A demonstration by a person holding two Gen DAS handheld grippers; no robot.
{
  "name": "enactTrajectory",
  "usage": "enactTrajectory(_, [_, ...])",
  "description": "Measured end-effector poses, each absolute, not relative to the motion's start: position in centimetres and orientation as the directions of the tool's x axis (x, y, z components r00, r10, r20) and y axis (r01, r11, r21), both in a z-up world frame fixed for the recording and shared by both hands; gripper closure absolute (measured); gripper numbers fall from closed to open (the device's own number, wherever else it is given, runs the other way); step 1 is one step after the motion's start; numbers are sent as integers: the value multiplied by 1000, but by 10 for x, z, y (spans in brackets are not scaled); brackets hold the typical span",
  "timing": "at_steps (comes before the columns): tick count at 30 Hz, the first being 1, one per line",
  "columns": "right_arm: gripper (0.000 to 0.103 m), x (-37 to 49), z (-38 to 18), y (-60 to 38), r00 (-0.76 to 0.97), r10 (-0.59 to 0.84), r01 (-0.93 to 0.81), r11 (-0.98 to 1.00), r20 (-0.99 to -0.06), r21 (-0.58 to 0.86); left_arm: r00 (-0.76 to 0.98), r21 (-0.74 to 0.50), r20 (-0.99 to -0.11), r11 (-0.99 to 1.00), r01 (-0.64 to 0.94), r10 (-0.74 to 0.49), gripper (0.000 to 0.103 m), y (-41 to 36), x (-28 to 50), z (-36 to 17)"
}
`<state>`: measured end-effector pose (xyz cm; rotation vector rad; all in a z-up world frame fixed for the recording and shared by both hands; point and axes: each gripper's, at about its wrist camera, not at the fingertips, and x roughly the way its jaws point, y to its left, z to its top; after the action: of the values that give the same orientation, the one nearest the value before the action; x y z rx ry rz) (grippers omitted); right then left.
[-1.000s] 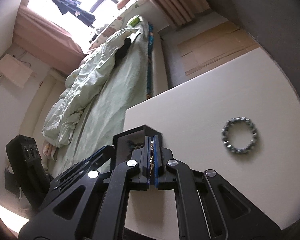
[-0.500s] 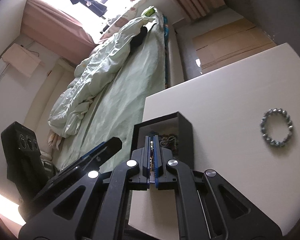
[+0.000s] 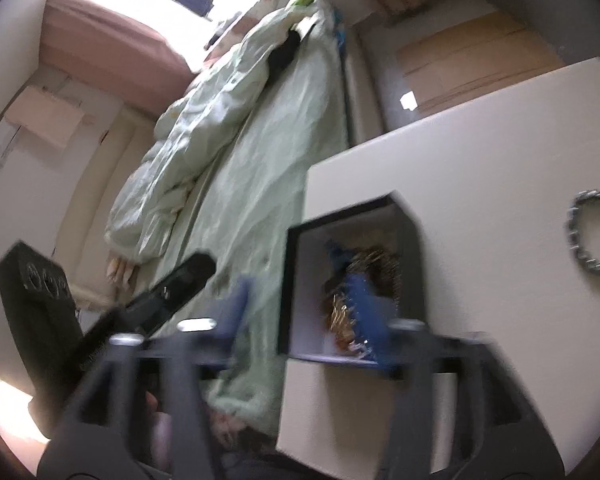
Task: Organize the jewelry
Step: 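Carry the ring into the black box with the left tool while the right drops the butterfly in, then grasp the grey hematite bead bracelet with the right tool and lift it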
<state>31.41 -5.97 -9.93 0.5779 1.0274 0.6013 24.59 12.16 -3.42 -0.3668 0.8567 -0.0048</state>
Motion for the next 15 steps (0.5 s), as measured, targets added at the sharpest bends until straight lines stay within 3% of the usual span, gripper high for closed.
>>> enactTrajectory(7, [39, 313, -85, -97, 449, 649, -177, 738, -614, 652, 654, -305, -740, 945, -115, -159, 49, 112, 249, -35])
enactTrajectory(15, [39, 316, -86, -139, 485, 557, -139, 810, -674, 569, 653, -276, -737, 959, -57, -173, 34, 88, 255, -36])
